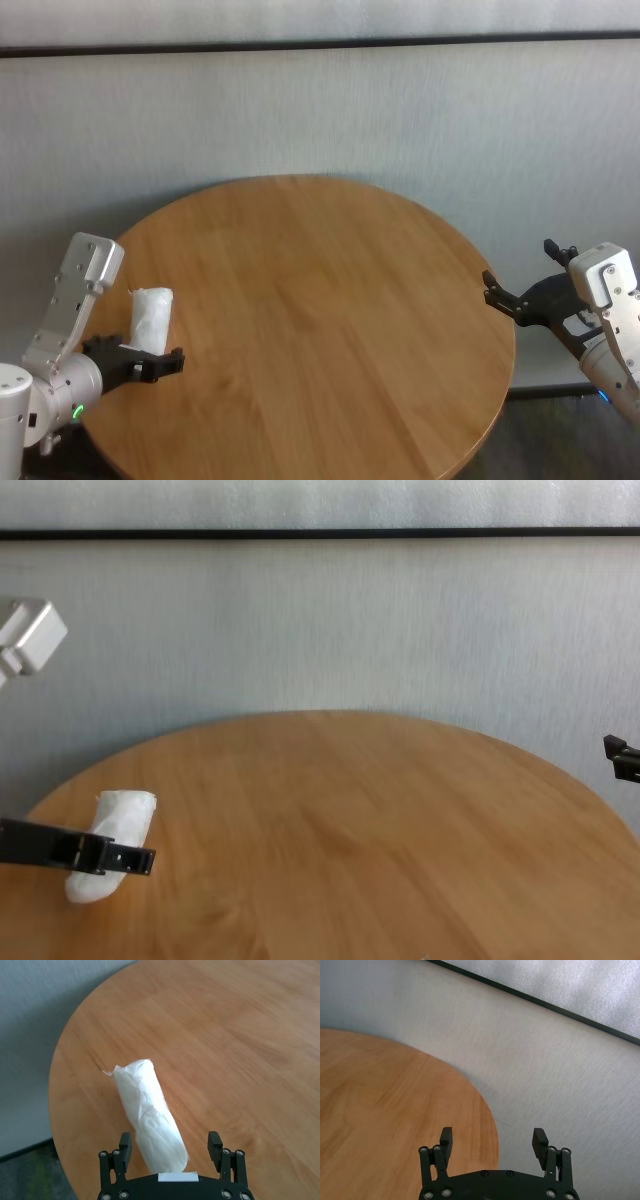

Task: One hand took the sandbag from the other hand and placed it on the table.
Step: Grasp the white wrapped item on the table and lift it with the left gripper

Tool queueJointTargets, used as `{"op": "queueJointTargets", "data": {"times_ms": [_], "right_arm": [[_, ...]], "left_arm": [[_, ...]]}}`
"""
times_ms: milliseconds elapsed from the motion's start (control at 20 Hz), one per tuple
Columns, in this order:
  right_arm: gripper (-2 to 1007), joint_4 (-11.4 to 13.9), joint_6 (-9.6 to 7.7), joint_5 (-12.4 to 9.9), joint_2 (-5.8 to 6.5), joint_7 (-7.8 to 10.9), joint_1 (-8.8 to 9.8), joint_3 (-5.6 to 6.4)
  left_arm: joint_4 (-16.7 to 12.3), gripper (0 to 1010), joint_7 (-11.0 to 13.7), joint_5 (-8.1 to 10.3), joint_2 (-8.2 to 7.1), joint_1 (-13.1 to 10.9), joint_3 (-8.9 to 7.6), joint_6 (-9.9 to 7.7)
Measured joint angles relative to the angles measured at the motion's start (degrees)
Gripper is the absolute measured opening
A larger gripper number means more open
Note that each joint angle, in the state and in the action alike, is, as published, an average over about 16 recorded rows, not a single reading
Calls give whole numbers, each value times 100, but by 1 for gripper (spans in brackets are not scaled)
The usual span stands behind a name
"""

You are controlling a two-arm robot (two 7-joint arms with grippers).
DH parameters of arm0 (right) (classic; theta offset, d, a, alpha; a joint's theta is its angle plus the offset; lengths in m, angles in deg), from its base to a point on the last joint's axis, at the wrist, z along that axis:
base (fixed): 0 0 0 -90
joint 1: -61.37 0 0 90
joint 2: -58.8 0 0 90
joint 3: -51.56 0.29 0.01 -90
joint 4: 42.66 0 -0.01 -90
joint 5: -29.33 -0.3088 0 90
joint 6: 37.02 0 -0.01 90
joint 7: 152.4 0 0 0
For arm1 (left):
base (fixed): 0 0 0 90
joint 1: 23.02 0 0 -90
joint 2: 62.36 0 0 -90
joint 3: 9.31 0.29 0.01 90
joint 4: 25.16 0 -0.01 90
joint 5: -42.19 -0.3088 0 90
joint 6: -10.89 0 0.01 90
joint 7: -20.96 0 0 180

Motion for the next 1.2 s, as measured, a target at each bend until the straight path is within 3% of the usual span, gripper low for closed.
{"op": "queueJointTargets", "data": {"times_ms": [500,1200], "right_arm": [[1005,0,0,0,0,0,0,0],[1005,0,0,0,0,0,0,0]], "left_arm": [[247,1000,-35,-76,210,15,-126,60],[640,1000,96,-309,402,171,-143,190]]}}
